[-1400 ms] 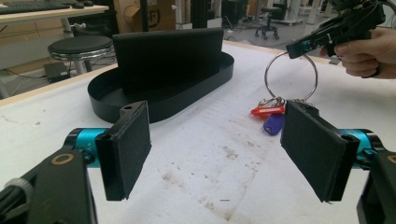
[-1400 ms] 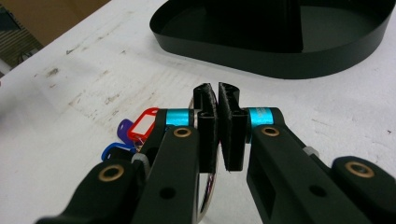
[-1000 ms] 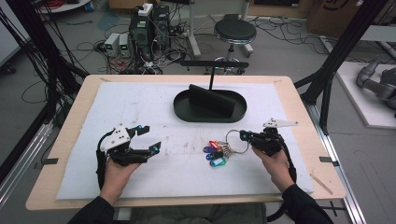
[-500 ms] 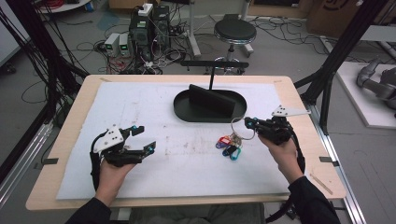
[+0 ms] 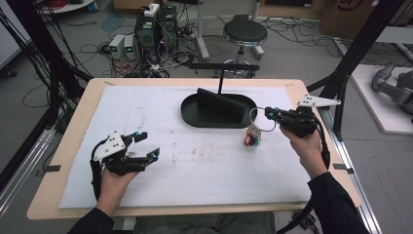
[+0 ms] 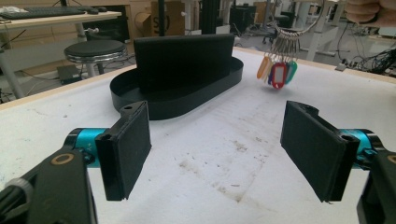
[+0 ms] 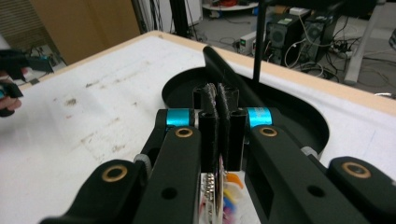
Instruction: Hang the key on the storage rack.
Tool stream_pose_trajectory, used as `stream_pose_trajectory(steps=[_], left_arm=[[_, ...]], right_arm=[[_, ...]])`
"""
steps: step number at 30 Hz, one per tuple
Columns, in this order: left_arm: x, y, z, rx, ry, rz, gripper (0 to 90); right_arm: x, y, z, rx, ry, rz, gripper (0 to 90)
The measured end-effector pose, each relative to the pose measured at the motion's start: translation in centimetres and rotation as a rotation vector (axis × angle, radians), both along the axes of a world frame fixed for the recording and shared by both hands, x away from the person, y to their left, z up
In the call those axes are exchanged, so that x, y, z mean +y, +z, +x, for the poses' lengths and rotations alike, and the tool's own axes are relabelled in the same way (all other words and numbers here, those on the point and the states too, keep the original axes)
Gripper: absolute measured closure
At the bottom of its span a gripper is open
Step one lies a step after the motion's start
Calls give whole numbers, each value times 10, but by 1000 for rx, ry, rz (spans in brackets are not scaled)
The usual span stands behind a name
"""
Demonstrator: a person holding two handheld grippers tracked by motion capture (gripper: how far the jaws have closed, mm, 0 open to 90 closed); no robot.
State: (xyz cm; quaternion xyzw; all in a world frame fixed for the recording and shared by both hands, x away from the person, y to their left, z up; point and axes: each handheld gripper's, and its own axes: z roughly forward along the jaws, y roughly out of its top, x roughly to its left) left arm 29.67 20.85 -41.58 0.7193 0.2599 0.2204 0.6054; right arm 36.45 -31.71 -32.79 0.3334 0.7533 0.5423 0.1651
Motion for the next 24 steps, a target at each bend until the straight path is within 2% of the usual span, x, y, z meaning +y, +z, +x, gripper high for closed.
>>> stream_pose_trajectory(steps=[13, 24], left_arm=[[1, 0, 0, -1, 0, -3, 243], [3, -1, -1, -1, 4, -3, 243]], right_arm=[[-14, 27, 22, -72, -37, -3, 881], [-8, 43, 42, -123, -39, -25, 881]])
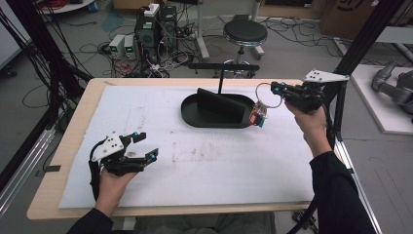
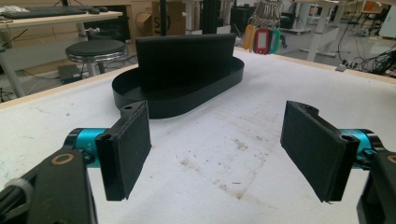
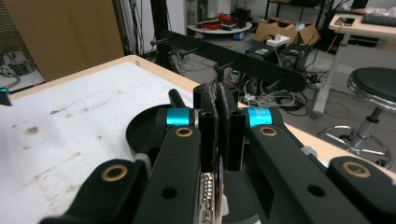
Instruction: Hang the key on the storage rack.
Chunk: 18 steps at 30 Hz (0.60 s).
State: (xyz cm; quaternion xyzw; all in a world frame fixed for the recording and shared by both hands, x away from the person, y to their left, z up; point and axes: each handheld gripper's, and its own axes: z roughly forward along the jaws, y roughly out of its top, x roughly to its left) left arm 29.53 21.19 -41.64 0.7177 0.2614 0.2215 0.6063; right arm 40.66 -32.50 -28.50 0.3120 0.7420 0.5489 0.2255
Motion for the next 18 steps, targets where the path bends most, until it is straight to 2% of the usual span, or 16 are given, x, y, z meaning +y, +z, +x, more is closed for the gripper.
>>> stream_pose_trajectory(steps=[7, 18], left_arm=[[3, 0, -1, 1, 3, -3, 243], [8, -2, -5, 5, 17, -4, 243]], right_arm=[[6, 6, 14, -23, -25, -34, 881], [14, -2, 38, -26, -66, -69, 881]])
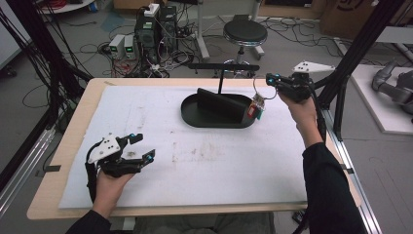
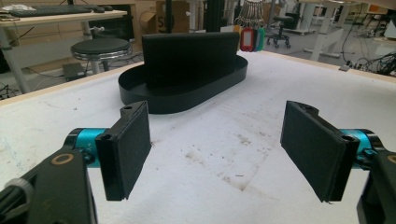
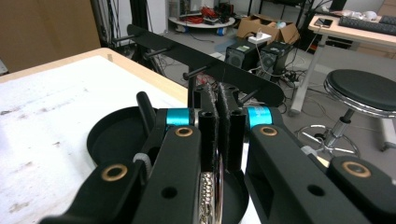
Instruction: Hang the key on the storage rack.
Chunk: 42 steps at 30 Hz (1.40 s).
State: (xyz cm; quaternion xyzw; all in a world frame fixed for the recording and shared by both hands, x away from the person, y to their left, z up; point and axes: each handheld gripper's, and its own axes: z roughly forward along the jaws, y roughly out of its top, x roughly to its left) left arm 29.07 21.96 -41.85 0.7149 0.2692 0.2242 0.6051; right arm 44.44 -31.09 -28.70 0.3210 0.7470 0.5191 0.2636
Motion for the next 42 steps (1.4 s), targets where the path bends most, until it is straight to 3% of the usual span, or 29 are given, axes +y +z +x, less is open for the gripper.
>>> stream_pose_trajectory(steps=[4, 8, 18, 42], left_arm=[[2, 0, -1, 1, 6, 0, 243], [3, 0, -2, 2, 8, 1, 243], [8, -1, -6, 1, 16, 0, 243], [11, -3, -7, 6, 27, -1, 243]], right_arm=[[5, 0, 8, 8, 0, -3, 881], [10, 2, 15, -13, -1, 1, 881], [19, -13, 35, 25, -7, 18, 881], [13, -30, 57, 73, -43, 73, 881]])
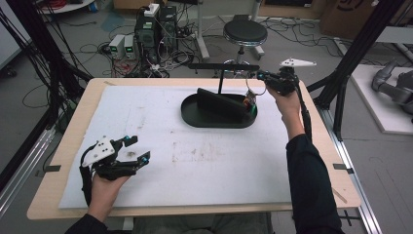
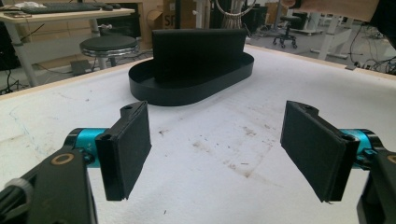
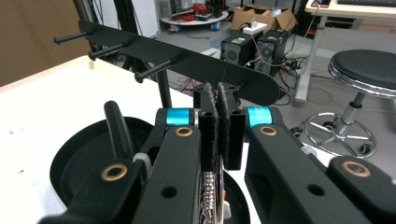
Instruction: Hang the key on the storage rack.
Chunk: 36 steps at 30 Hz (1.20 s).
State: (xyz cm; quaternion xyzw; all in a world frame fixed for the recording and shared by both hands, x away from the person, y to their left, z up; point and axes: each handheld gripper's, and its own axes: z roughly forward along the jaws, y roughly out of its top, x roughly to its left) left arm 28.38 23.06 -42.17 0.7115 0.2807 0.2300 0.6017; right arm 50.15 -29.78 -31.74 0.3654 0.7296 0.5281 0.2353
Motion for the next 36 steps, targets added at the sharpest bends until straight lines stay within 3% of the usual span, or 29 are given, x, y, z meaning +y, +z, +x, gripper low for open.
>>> stream_pose_trajectory(steps=[15, 25, 32, 36], left_arm=[[2, 0, -1, -1, -1, 0, 243], [1, 0, -1, -1, -5, 1, 243], [0, 0, -1, 2, -6, 4, 243], [-1, 0, 0, 1, -10, 6, 243]], right_arm=[[0, -3, 3, -10, -11, -1, 879], [2, -4, 3, -12, -42, -58, 862], [-1, -1, 0, -11, -79, -78, 797], [-4, 1, -6, -19, -97, -99, 671]])
